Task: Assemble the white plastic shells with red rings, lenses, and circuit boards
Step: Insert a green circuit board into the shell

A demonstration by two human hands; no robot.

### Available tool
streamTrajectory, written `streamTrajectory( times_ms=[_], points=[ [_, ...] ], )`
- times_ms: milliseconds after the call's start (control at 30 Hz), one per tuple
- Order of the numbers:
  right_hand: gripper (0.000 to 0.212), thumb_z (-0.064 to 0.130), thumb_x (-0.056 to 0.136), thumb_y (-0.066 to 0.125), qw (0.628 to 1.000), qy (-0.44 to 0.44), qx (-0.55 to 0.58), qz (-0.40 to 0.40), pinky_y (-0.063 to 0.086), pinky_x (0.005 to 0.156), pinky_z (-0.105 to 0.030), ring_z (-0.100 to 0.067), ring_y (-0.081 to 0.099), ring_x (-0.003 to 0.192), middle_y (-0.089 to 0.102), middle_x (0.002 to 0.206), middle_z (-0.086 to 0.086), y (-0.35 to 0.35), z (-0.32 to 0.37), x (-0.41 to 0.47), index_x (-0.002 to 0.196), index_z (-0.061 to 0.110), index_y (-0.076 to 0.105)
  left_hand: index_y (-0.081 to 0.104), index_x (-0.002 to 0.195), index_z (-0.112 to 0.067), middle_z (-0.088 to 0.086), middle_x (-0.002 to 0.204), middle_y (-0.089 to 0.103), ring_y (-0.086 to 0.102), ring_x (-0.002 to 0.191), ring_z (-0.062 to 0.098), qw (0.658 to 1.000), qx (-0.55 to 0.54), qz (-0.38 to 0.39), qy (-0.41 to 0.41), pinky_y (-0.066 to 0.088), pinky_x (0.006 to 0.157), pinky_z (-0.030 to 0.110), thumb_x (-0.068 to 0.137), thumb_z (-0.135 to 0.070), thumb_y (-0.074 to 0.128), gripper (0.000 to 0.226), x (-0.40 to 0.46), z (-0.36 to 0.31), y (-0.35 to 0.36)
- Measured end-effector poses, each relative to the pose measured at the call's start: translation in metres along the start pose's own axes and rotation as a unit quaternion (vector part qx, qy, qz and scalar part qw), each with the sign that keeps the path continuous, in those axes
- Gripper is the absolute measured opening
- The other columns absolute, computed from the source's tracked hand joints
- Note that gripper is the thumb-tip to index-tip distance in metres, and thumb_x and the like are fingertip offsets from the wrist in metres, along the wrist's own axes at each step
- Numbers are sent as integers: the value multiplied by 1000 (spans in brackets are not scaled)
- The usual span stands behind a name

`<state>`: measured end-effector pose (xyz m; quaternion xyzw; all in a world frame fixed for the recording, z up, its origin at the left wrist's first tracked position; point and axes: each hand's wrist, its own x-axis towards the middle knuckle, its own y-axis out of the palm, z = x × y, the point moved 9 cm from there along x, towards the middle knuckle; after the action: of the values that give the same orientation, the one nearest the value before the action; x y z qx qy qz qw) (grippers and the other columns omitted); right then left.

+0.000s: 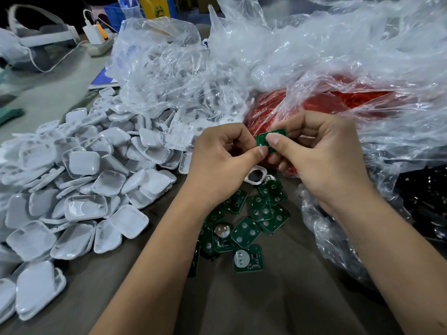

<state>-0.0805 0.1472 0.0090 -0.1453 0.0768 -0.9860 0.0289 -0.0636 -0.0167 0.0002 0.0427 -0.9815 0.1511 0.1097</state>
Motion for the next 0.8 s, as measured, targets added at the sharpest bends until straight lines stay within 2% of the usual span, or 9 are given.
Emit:
streamTrajectory(
  times_ms=[133, 300, 433, 533, 600, 667, 733, 800],
  points=[
    [8, 6, 86, 83, 1000, 9, -3, -2, 54, 50, -18, -17, 73, 55, 76, 69, -4, 1, -1, -1, 88, 9, 76, 63, 75, 6, 31, 76, 65, 64, 72, 51, 1000, -15, -9, -15, 55, 61, 63, 87, -1, 78, 21, -1, 0, 0],
    [9, 5, 86, 83, 1000, 15, 5, 1, 54, 49, -18, -18, 73, 53, 75, 67, -4, 1, -1, -1, 87, 9, 75, 61, 72, 6, 32, 73, 62, 63, 66, 48, 1000, -17, -12, -23, 54, 59, 63, 86, 2, 78, 22, -1, 1, 0],
    [9, 4, 85, 83, 1000, 15, 12, 4, 53, 48, -18, -18, 73, 53, 75, 68, -5, 1, -1, -2, 87, 8, 75, 60, 70, 5, 23, 65, 57, 54, 59, 25, 999, -17, -7, -26, 52, 56, 54, 85, 2, 78, 23, -1, 2, 1],
    [8, 3, 85, 82, 1000, 15, 14, 5, 54, 48, -18, -18, 73, 52, 75, 67, -6, 1, -1, -2, 87, 6, 75, 59, 68, 3, 13, 62, 54, 50, 58, 20, 999, -20, 0, -26, 46, 53, 46, 84, 2, 78, 25, -1, 4, 2],
    [9, 3, 85, 83, 1000, 15, 14, 7, 54, 49, -19, -19, 73, 53, 75, 67, -6, 2, -1, -2, 87, 6, 75, 58, 68, 3, 9, 61, 52, 48, 58, 18, 999, -24, 4, -28, 42, 55, 37, 84, 1, 78, 26, -1, 5, 3],
    [9, 3, 85, 83, 1000, 15, 18, 8, 55, 49, -20, -20, 73, 53, 75, 68, -6, 2, -2, -2, 87, 7, 75, 57, 68, 2, 8, 61, 51, 47, 57, 18, 999, -29, 7, -30, 41, 57, 34, 85, 2, 77, 26, 0, 5, 3],
    [9, 4, 85, 83, 1000, 14, 17, 7, 55, 49, -20, -20, 73, 53, 75, 67, -6, 1, -4, -1, 86, 8, 75, 57, 68, 3, 12, 61, 50, 48, 58, 20, 999, -36, 8, -29, 45, 57, 38, 85, 3, 76, 26, 0, 6, 3],
    [10, 4, 85, 83, 1000, 9, 3, 10, 55, 48, -21, -19, 73, 52, 75, 67, -5, 2, -5, -1, 85, 9, 75, 56, 68, 5, 21, 61, 50, 51, 59, 25, 999, -42, 9, -20, 52, 54, 48, 84, 7, 74, 24, 0, 5, 5]
  ],
)
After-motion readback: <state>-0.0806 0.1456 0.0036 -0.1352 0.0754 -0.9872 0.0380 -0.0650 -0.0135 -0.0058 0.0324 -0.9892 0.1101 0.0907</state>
